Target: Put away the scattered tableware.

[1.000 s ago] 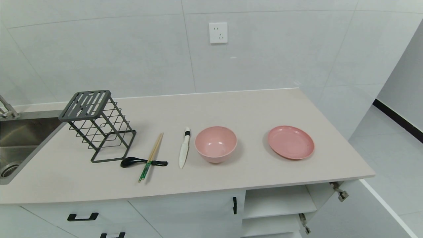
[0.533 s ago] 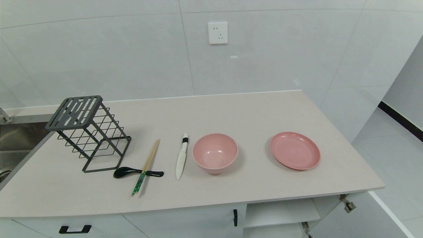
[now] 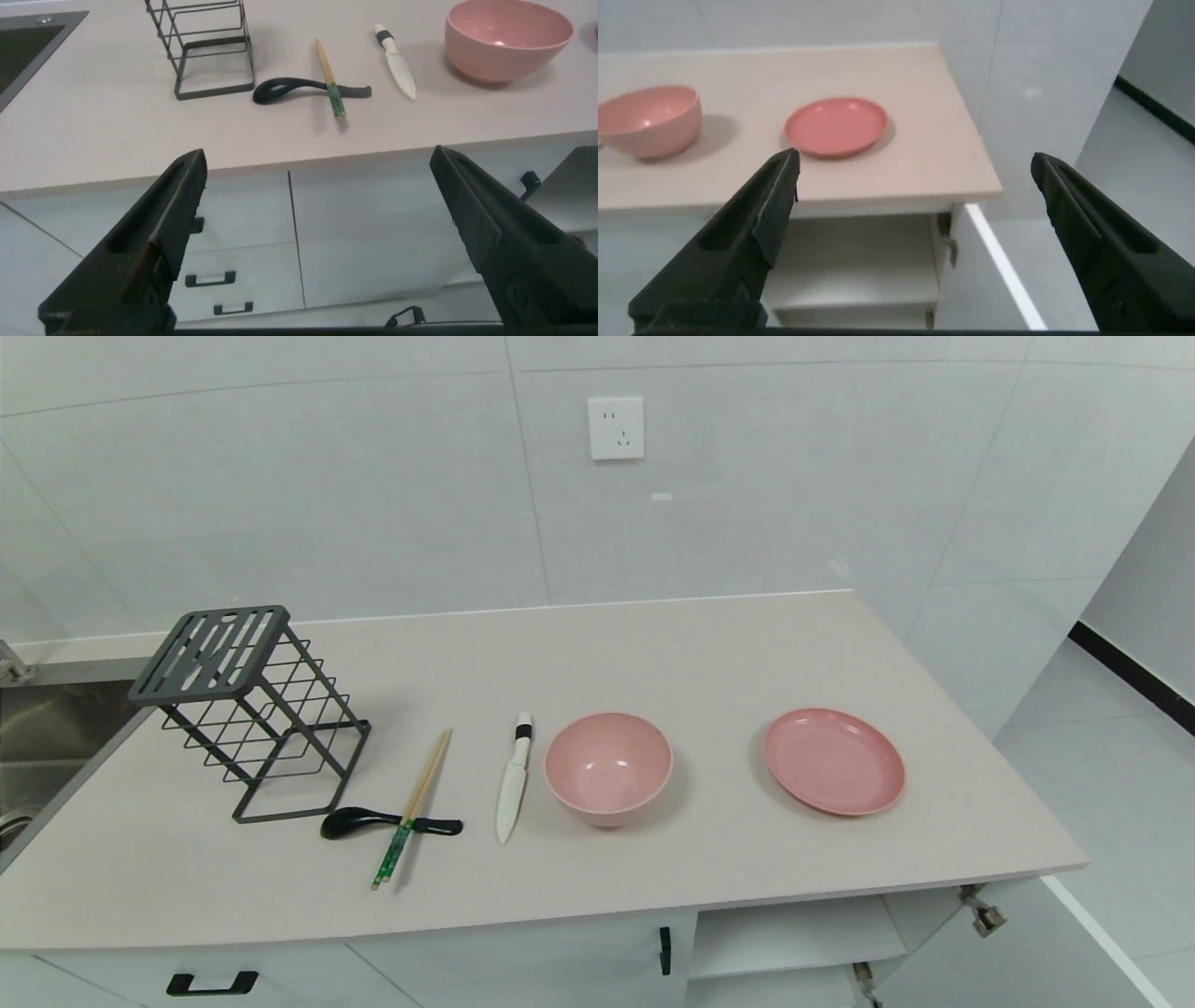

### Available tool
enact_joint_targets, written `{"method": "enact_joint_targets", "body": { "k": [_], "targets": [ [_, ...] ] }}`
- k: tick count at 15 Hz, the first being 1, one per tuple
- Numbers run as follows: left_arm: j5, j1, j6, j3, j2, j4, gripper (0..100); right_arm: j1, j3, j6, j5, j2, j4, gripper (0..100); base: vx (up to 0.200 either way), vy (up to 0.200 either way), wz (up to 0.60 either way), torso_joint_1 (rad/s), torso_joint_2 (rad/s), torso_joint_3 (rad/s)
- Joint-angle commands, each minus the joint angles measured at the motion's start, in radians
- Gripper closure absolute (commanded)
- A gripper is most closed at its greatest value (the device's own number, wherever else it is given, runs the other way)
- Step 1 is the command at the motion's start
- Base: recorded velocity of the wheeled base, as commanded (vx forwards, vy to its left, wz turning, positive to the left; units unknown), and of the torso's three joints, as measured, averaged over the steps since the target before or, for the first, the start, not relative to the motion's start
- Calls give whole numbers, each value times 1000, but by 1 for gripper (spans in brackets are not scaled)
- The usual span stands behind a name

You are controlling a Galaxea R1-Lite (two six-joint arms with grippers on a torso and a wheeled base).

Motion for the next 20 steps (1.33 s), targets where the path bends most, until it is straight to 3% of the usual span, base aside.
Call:
{"method": "enact_joint_targets", "body": {
  "k": [1,3,4,5,14,20],
  "targets": [
    [0,0,2,0,1,0,0,-1,0,0,2,1,-75,0,0,0,0,0,0,0],
    [1,0,1,0,1,0,0,2,-3,3,45,7,-71,0,0,0,0,0,0,0],
    [1,0,-6,0,1,0,0,11,-41,8,158,50,-69,0,0,0,0,0,0,0],
    [1,0,-7,0,1,0,0,10,-80,6,195,113,-69,0,0,0,0,0,0,0],
    [0,0,-4,0,1,0,0,44,-268,3,226,491,-89,0,0,0,0,0,0,0],
    [0,0,-4,0,1,0,0,44,-270,-3,226,790,-429,0,0,0,0,0,0,0]
  ]
}}
